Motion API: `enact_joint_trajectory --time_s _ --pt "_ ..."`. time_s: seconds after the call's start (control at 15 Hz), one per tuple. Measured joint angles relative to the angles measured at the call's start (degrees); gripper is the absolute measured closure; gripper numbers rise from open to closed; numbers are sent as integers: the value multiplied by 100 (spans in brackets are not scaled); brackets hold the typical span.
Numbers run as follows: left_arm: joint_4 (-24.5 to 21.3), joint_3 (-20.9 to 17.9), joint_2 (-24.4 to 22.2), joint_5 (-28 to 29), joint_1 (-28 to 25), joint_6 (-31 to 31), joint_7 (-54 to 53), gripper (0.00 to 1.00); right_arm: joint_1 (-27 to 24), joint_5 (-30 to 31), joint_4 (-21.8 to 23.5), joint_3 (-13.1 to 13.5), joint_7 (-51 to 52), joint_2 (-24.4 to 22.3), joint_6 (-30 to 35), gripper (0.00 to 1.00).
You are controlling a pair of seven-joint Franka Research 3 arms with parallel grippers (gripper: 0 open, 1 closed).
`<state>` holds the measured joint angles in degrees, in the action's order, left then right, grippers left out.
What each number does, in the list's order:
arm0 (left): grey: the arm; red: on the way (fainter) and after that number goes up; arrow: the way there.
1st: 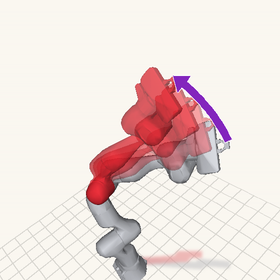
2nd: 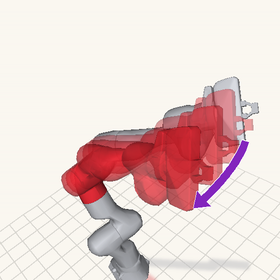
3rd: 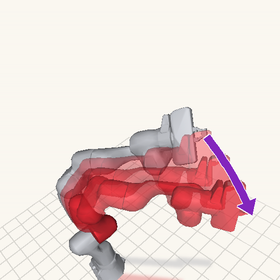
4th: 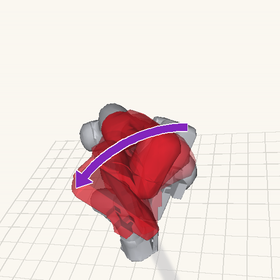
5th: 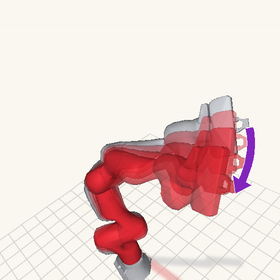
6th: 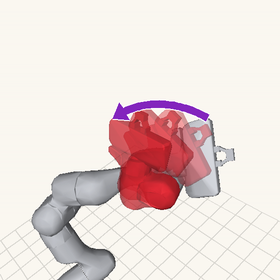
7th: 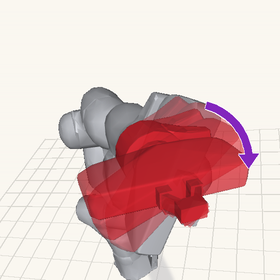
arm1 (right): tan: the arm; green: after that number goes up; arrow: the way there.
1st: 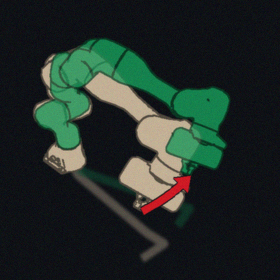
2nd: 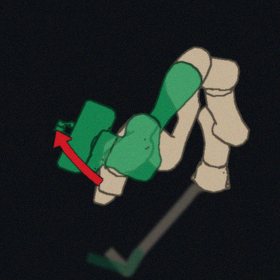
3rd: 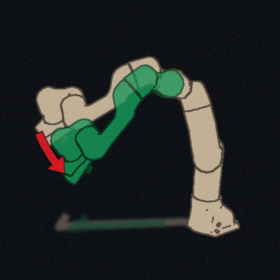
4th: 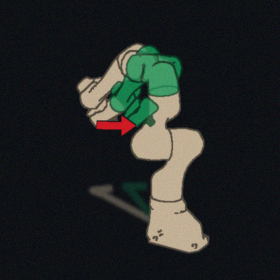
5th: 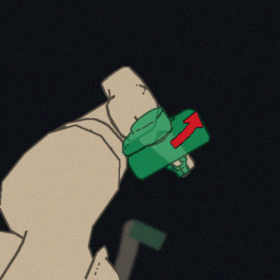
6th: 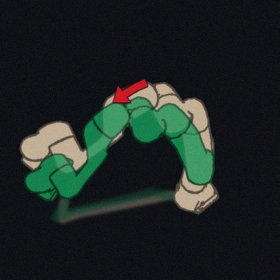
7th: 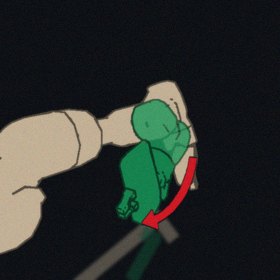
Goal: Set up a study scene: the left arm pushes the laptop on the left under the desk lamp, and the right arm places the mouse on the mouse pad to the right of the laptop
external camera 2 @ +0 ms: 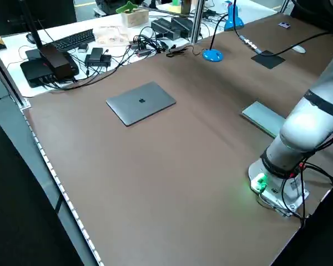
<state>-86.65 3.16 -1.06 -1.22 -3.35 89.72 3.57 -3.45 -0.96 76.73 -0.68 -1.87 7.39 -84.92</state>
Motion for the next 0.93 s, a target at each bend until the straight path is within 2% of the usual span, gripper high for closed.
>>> enact_joint_trajectory --time_s 0.4,0.67,0.93 --pt "-259 -16 -35 0 -240 85 72 0 -5 0 2 1 0 0 5 0" --pt "-995 -18 51 -1 -433 909 1235 0 -16 0 16 2 4 0 10 0" --pt "-1158 -19 445 -21 -719 1276 2554 0 -64 0 147 9 99 4 -13 0"
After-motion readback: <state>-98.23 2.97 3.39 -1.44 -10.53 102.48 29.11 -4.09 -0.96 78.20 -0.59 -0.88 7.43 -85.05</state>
